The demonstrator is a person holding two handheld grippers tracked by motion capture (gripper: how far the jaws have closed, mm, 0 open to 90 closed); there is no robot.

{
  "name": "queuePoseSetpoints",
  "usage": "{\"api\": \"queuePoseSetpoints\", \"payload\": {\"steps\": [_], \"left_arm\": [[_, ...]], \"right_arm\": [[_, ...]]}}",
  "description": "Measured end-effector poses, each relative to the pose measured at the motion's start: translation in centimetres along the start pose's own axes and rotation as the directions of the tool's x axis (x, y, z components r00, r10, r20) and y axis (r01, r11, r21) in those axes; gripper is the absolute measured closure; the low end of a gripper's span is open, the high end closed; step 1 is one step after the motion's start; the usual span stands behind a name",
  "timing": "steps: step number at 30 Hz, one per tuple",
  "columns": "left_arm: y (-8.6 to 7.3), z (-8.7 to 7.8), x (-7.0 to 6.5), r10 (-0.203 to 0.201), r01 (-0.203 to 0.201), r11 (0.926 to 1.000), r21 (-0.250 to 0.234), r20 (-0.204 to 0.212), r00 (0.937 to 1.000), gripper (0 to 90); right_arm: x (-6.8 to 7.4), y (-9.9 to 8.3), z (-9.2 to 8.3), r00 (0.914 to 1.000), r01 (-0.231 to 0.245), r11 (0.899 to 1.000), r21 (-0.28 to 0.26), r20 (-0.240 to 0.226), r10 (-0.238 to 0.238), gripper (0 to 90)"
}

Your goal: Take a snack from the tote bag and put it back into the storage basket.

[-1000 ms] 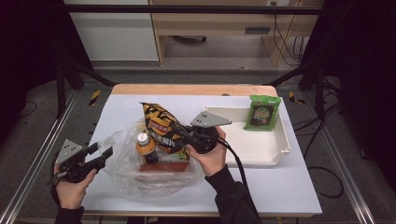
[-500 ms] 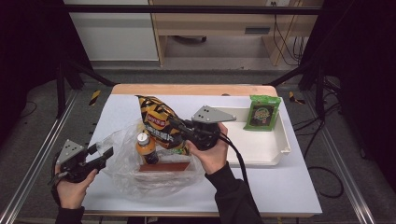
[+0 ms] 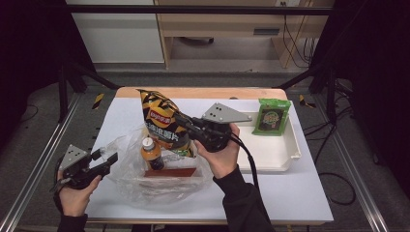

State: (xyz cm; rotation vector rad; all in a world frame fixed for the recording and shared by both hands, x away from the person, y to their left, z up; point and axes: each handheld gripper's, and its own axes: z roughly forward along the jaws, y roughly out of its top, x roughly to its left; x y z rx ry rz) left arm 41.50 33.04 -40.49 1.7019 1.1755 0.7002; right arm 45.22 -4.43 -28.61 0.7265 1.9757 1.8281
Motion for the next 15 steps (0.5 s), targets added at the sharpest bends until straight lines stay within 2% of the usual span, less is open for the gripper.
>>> {"api": "queuePoseSetpoints", "payload": {"steps": [15], "left_arm": [[0.0,-0.1,0.0,0.0,0.0,1.0,-0.005,0.002,1.0,43.0]], "right_arm": [[0.7,2.3,-0.7,0.9998,0.009,0.999,-0.048,-0.02,-0.01,87.4]]}}
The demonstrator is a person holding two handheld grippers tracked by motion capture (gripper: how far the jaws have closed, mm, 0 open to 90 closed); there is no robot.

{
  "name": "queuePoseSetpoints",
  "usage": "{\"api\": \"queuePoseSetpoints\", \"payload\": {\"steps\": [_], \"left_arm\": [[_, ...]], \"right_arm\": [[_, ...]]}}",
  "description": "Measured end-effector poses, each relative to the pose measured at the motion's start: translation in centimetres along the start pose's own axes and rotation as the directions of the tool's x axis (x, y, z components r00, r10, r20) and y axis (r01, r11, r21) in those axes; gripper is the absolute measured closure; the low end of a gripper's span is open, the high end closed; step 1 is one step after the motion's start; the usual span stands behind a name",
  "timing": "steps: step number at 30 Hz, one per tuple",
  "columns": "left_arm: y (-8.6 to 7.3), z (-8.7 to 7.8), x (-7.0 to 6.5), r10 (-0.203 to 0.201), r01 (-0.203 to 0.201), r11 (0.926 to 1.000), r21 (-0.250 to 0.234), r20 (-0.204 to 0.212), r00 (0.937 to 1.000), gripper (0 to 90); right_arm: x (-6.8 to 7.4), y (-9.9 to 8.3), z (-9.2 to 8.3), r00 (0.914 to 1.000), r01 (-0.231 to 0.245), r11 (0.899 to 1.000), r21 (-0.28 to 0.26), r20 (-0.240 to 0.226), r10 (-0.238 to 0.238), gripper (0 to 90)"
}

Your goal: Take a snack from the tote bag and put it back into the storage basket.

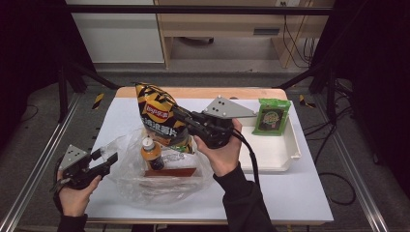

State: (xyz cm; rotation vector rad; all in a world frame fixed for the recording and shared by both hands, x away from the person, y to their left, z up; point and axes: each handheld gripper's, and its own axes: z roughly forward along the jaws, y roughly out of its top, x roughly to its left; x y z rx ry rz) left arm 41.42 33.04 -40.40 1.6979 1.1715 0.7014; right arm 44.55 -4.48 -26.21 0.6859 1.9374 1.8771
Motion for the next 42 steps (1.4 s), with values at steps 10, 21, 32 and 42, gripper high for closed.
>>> {"api": "queuePoseSetpoints", "payload": {"steps": [10,21,32,42], "left_arm": [[0.1,-0.1,0.0,0.005,-0.005,0.9999,-0.01,-0.004,1.0,39.2],[0.1,-0.3,0.1,-0.003,0.003,0.9997,-0.024,-0.008,1.0,35.5],[0.2,-0.4,0.1,-0.002,0.002,0.9996,-0.028,-0.009,1.0,35.5],[0.4,-0.6,0.1,-0.005,0.004,0.9992,-0.039,-0.008,1.0,35.4]], "right_arm": [[0.9,2.3,-0.1,0.9998,0.019,0.999,-0.033,-0.01,-0.019,87.4],[0.7,4.7,-1.2,0.9998,0.02,0.997,-0.073,-0.002,-0.021,87.4],[-1.3,5.6,-3.4,0.9963,0.051,0.998,-0.04,0.071,-0.048,87.3],[-4.6,4.9,-6.3,0.9864,0.041,0.999,-0.009,0.159,-0.039,87.4]]}}
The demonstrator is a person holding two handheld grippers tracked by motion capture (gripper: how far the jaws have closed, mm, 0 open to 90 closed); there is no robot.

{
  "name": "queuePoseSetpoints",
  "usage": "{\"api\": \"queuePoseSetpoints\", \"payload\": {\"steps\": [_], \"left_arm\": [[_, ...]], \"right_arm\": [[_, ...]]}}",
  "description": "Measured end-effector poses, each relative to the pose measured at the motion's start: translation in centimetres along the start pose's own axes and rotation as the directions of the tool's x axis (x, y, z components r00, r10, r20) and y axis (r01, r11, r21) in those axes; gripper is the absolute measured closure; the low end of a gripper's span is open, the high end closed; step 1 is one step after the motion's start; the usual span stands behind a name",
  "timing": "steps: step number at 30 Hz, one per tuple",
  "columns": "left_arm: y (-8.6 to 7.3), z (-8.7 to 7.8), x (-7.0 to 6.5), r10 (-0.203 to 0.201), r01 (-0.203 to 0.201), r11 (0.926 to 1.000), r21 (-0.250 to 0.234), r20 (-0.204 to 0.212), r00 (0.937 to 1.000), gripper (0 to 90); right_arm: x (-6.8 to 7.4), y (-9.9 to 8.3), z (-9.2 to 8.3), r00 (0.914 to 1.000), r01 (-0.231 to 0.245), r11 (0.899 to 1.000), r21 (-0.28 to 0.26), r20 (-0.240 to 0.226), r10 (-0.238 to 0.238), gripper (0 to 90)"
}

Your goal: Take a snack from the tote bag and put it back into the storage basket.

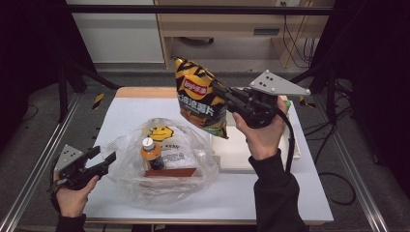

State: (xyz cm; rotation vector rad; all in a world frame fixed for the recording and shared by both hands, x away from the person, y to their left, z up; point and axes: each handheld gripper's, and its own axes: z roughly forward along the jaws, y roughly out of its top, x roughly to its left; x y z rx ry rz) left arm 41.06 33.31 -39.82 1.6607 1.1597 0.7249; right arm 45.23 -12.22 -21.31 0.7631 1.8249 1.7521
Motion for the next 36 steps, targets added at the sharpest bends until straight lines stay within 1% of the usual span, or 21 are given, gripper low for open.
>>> {"api": "queuePoseSetpoints", "payload": {"steps": [5,11,21,26,28,32,36], "left_arm": [[0.0,0.0,0.0,0.0,0.0,1.0,0.001,-0.001,1.0,35.5],[0.0,0.0,0.0,-0.001,0.001,1.0,0.001,-0.002,1.0,35.4],[-0.1,0.1,0.0,0.0,0.0,1.0,0.006,-0.007,1.0,35.5],[-0.1,0.1,0.0,0.002,-0.002,1.0,0.003,-0.007,1.0,35.7],[-0.1,0.1,0.0,0.003,-0.003,1.0,0.004,-0.009,1.0,35.6],[0.0,0.1,0.0,0.004,-0.004,1.0,0.001,-0.009,0.9999,35.4],[-0.1,0.1,0.1,0.002,-0.002,1.0,0.002,-0.011,0.9999,35.1]], "right_arm": [[-1.8,-1.5,-0.9,0.9991,-0.016,0.999,0.03,0.039,0.015,87.3],[-3.6,-3.1,-1.7,0.9975,-0.027,0.998,0.061,0.067,0.023,87.3],[-5.7,-5.2,-2.8,0.9932,-0.061,0.994,0.095,0.105,0.051,87.4],[-7.0,-6.9,-2.6,0.9886,-0.087,0.989,0.117,0.133,0.071,87.3],[-7.4,-7.4,-2.4,0.9867,-0.09,0.988,0.124,0.146,0.071,87.3],[-8.4,-8.5,-2.2,0.9814,-0.114,0.986,0.125,0.168,0.092,87.3],[-9.3,-9.5,-1.7,0.977,-0.13,0.982,0.141,0.187,0.102,87.3]]}}
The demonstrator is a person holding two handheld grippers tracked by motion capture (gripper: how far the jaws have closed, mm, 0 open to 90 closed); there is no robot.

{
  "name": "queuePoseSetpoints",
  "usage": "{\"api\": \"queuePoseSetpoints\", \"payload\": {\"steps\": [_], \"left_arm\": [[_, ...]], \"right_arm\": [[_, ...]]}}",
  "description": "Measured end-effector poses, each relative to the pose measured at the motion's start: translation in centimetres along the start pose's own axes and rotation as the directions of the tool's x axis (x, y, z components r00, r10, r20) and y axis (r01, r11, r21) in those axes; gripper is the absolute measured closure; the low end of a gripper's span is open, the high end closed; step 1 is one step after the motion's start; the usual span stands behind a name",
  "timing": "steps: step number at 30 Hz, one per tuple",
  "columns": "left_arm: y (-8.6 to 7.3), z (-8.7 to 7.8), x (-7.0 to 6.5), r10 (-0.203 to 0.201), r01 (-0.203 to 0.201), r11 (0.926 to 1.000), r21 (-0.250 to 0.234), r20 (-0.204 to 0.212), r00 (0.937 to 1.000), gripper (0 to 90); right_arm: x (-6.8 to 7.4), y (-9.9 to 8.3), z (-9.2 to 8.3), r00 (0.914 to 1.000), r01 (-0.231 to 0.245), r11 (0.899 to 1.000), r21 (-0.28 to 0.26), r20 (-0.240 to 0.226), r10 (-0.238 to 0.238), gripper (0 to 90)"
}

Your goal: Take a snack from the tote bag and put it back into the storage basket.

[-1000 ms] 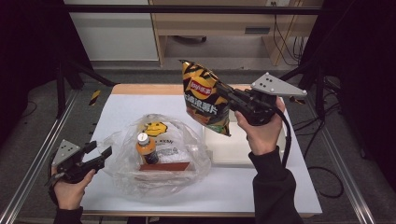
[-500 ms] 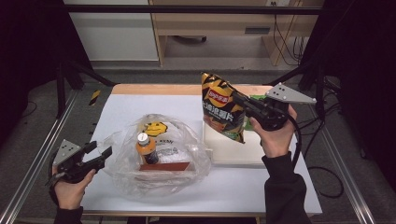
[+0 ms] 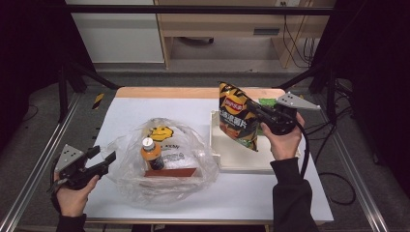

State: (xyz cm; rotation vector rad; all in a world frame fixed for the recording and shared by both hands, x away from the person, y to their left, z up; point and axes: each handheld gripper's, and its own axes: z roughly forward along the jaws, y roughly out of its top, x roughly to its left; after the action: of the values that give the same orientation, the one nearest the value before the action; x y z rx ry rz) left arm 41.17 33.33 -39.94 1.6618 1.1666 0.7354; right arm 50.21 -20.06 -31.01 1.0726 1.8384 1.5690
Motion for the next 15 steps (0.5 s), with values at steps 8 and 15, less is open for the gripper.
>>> {"api": "queuePoseSetpoints", "payload": {"steps": [8,15], "left_arm": [[0.0,0.0,0.0,0.001,-0.001,1.0,-0.003,0.002,1.0,34.9],[0.0,0.0,0.0,0.001,-0.001,1.0,-0.001,0.001,1.0,34.9]], "right_arm": [[-1.0,-1.5,1.9,0.9998,-0.011,1.0,0.027,0.018,0.01,87.3],[-1.2,-2.5,3.8,0.9997,-0.023,0.999,0.041,0.013,0.022,87.2]]}}
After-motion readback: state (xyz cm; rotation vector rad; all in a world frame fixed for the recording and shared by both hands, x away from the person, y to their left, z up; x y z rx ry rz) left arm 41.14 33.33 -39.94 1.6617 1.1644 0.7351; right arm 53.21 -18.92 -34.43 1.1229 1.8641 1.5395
